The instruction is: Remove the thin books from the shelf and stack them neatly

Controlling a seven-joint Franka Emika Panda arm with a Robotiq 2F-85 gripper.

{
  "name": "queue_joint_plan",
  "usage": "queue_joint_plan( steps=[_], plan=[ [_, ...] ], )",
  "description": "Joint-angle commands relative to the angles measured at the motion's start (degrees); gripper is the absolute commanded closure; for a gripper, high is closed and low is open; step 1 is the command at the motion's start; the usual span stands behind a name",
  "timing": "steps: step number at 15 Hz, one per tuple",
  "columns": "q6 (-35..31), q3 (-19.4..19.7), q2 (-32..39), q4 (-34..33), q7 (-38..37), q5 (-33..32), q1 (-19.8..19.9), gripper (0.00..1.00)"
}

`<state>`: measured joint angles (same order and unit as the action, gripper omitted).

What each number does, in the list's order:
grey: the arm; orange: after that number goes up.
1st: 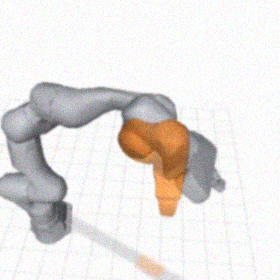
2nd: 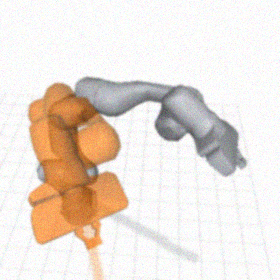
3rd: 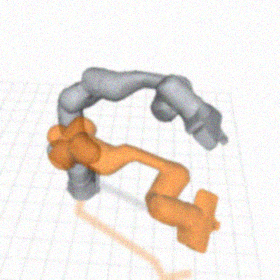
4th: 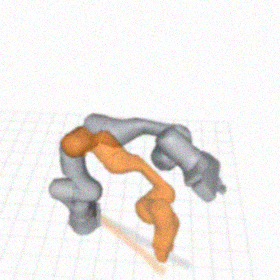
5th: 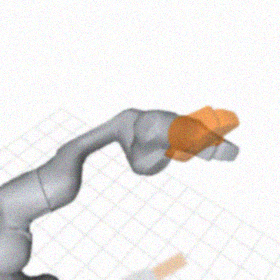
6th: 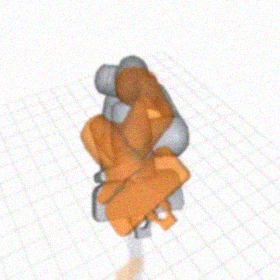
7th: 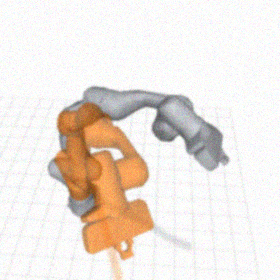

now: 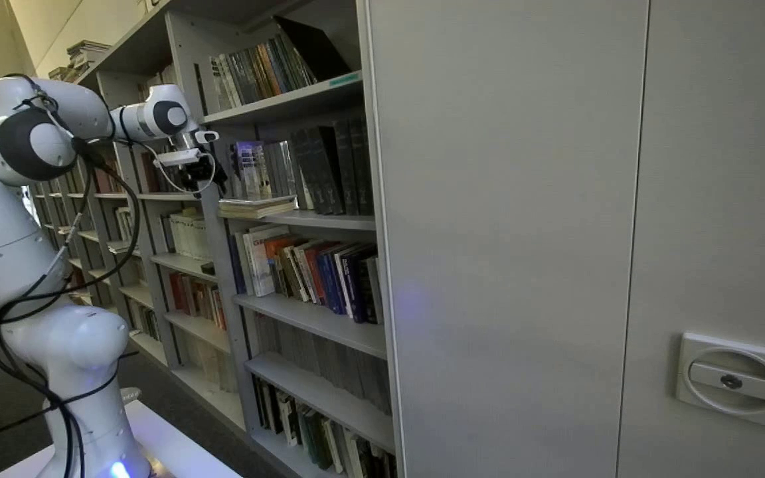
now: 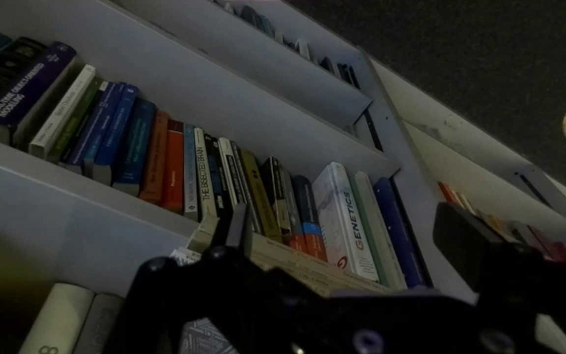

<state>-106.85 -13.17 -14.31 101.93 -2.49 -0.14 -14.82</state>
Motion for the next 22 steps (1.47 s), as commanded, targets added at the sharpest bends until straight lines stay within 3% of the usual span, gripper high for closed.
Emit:
queue_joint_plan(
  steps=[1, 3, 11, 13, 14, 22],
  plan=[
    [-10.1, 1.4, -10.9, 10.2, 3.8, 4.3, -0.1, 0.0],
    [-12.4, 1.9, -14.2, 13.0, 5.4, 6.4, -0.9, 0.0],
    [15.6, -0.4, -16.1, 10.6, -2.3, 0.5, 2.8, 0.0],
    [19.0, -0.4, -15.5, 9.4, -3.5, 1.2, 2.8, 0.0],
    [15.9, 0.0, -15.8, 11.2, -1.9, 1.8, 2.2, 0.0],
    [16.3, -0.2, -15.6, 11.3, -2.1, 1.8, 2.1, 0.0]
  ],
)
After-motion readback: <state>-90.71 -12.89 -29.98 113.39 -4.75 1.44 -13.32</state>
